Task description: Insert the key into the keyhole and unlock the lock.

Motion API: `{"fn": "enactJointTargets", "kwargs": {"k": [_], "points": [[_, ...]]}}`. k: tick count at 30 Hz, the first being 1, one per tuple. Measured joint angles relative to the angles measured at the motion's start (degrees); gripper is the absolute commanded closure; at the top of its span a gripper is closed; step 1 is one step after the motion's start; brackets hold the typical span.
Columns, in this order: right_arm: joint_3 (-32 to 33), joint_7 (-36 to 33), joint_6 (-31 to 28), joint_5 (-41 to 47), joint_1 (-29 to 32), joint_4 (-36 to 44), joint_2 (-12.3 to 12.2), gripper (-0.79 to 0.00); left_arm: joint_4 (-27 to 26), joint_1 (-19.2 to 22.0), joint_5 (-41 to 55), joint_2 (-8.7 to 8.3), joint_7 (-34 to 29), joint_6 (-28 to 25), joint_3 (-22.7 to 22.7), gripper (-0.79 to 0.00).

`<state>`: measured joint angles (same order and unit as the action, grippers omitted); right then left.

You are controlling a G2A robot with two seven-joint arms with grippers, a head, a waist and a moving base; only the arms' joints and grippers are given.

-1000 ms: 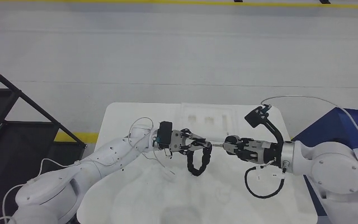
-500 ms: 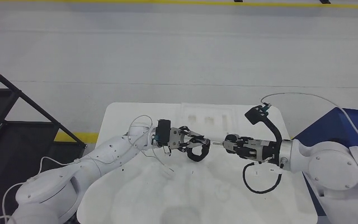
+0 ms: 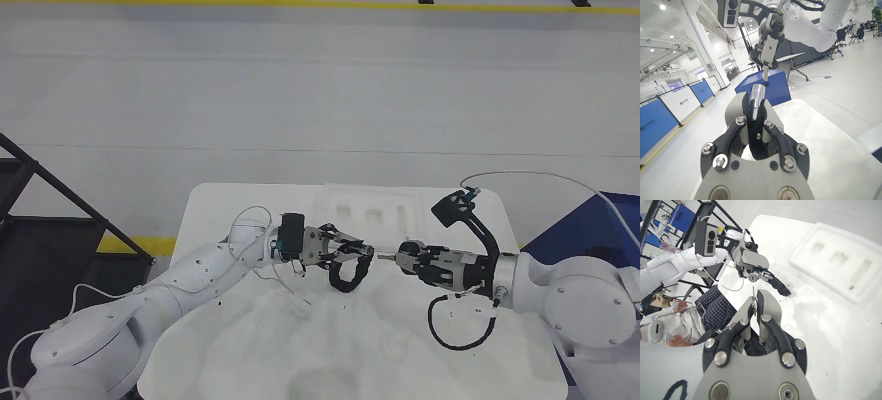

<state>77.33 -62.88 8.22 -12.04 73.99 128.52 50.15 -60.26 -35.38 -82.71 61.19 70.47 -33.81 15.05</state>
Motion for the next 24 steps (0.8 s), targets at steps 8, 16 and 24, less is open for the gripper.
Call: {"fn": "enactJointTargets", "kwargs": {"k": [8,16,24], "points": [[-2.78,1.28,2.36,-5.29,-1.42,1.57,0.14,0.0,0.26,-0.8,-1.32,0.35,-0.33,-0.33,1.69,0.0],[-4.22,2.03,4.43,-8.0,-1.76,2.47,0.27,0.0,0.11,-1.51,-2.53,0.56,-0.89,-0.88,3.08,0.0],[-5.72,2.29,4.84,-8.62,-2.52,2.21,0.49,0.0,-0.02,-2.14,-3.46,0.77,-1.19,-1.18,4.38,0.0]]}}
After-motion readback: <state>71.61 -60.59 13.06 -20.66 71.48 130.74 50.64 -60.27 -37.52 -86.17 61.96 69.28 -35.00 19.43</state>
